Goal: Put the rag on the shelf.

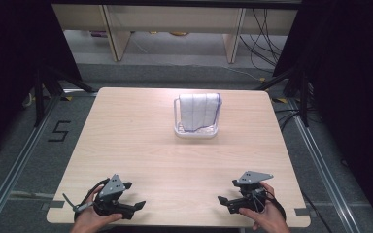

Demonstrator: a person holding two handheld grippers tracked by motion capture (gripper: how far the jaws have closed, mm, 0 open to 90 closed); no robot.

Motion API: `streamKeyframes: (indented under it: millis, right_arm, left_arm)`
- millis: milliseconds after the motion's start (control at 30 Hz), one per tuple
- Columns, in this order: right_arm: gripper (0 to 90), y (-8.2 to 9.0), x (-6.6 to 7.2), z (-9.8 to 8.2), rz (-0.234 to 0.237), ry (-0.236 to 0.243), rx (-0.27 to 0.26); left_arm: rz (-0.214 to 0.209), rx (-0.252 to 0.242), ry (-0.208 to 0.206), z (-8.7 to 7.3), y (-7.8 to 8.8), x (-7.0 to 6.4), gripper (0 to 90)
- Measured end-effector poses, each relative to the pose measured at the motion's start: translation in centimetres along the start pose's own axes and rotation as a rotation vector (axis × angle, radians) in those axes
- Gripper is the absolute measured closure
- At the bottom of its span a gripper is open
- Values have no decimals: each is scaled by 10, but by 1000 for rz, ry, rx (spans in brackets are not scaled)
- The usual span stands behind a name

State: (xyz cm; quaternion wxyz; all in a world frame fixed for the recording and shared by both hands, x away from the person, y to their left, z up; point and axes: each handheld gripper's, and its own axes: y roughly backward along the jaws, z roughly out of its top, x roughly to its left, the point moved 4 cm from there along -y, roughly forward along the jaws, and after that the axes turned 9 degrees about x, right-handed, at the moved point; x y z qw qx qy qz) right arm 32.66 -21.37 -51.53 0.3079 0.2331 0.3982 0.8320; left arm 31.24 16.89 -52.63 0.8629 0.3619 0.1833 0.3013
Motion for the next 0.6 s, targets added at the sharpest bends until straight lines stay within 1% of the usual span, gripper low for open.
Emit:
streamKeyframes:
  millis: [33,100,167,233,267,300,333,367,500,533,600]
  right_arm:
    - [170,0,-1,0,-2,7,-2]
    - [170,-1,-1,0,-2,10,0]
    - [170,-2,-2,0,-8,21,-4]
    - [170,-1,-2,0,-10,19,-2]
    - [170,-1,-2,0,-10,18,-2]
    - [170,-2,-2,0,-4,16,-2]
    - [170,-2,-2,0,-8,8,-2]
    - [170,-1,-2,0,-12,8,-2]
    - [170,-2,-2,0,-12,11,-2]
    - [170,-2,-2,0,-11,13,-3]
    - [170,-1,-2,0,-12,13,-2]
  left_arm:
    - [2,-5,13,0,-1,-1,176]
    - [1,-6,15,0,-1,-1,176]
    - [-1,-7,14,1,-1,-1,177]
    - [-2,-5,14,0,-1,-1,177]
    - [-1,8,2,0,-1,0,177]
    - [1,5,4,0,-1,0,177]
    - [-2,-4,14,0,-2,-1,177]
    - [2,6,-1,0,-1,0,176]
    - [1,-8,11,0,-1,2,177]
    - [1,-15,31,0,-2,1,177]
    - [11,5,12,-1,0,4,177]
